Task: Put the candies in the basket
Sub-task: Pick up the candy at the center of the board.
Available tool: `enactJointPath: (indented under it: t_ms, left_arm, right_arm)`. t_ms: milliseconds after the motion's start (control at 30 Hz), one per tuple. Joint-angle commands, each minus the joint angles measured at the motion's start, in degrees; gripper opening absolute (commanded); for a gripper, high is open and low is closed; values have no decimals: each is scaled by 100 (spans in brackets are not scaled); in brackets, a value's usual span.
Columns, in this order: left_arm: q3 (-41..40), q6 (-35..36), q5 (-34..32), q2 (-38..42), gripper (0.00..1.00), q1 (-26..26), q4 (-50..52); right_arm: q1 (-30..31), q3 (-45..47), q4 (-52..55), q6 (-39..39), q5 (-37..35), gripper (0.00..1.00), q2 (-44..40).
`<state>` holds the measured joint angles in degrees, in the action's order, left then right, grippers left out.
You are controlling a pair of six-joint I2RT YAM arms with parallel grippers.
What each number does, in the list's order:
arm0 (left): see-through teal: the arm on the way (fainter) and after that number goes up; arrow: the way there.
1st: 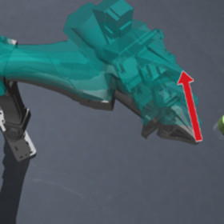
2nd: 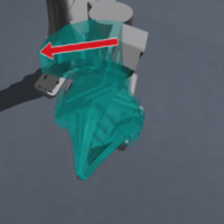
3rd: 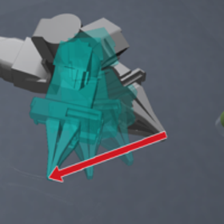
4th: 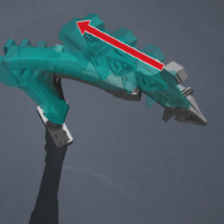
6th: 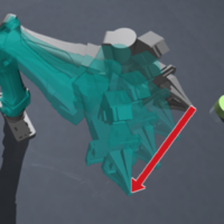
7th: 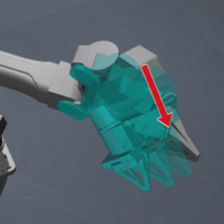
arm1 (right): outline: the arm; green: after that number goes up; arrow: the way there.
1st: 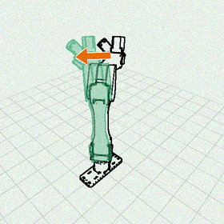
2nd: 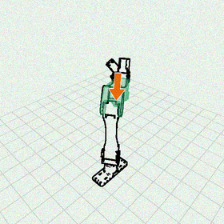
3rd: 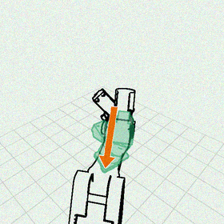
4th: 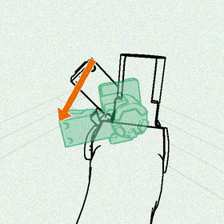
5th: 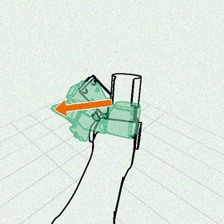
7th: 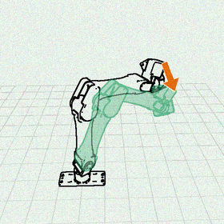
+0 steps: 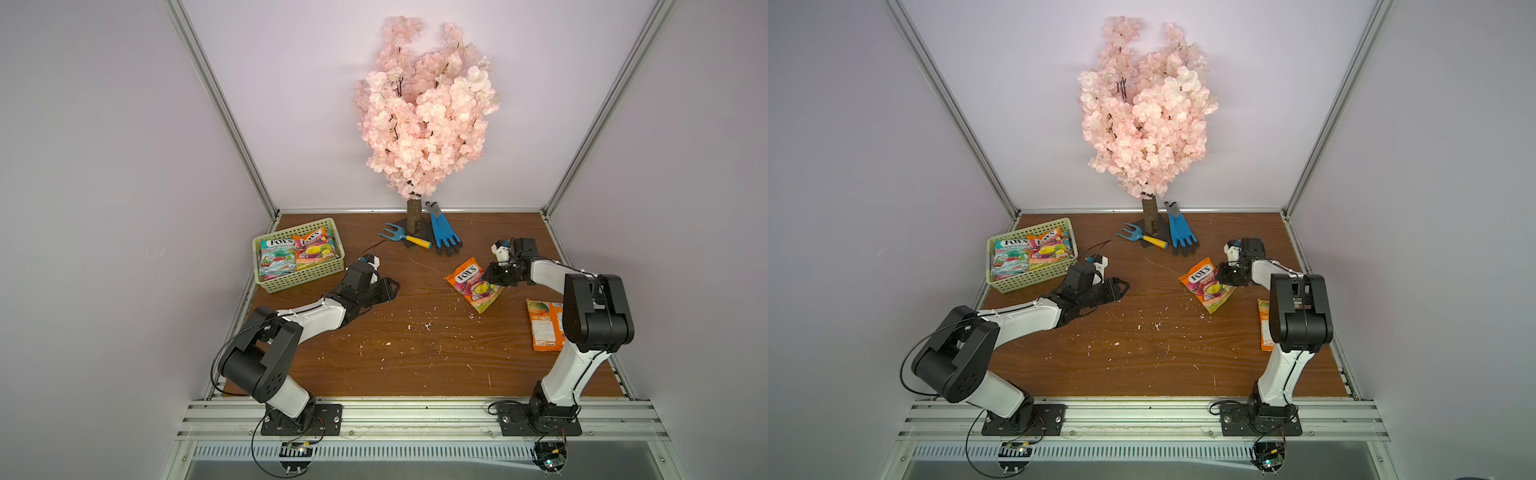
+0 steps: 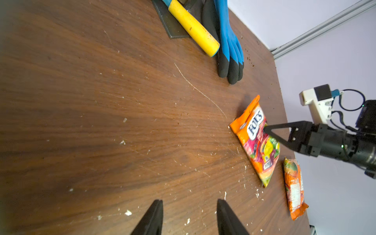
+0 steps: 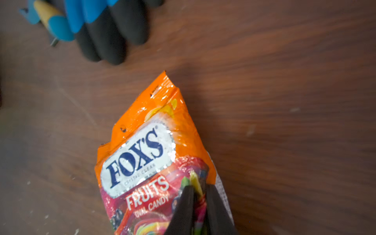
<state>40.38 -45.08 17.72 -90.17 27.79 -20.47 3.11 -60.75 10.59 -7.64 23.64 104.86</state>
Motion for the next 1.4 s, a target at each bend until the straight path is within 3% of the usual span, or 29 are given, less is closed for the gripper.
enactJointPath:
  t_ms: [0,167,433,733,1000,1200,1300,1367]
  left_arm:
    - [-235,-316,15,-167,48,54,-670]
    - [-761,-1074,-122,-202,58,58,-1460]
    - [-1461,-2439,-307,-427,59,543,-2865]
    - [-1507,-2822,-425,-938,56,657,-3332]
    - [-1400,-2675,-527,-1038,41,657,-4404]
    - [-1297,-2576,-420,-1110,19,649,-4738]
    - [-1269,-2602,-257,-1202,4,561,-4763]
    - [-1295,-2549,-154,-1192,0,464,-4764]
  right_arm:
    - [555,402,-298,-626,527,9,-284]
    - [1363,1008,-1586,-1877,724,3,-568]
    - [2189,1471,-3219,-3646,422,0,-484]
    - [2439,1449,-3038,-3667,-5,0,-384]
    - [2436,1618,-2989,-3558,-80,0,-442]
    - [2432,1748,-3131,-3586,-62,0,-470]
    - [2431,1747,-3164,-3557,-9,1,-449]
    - [2414,1743,-3164,-3498,-32,5,-495]
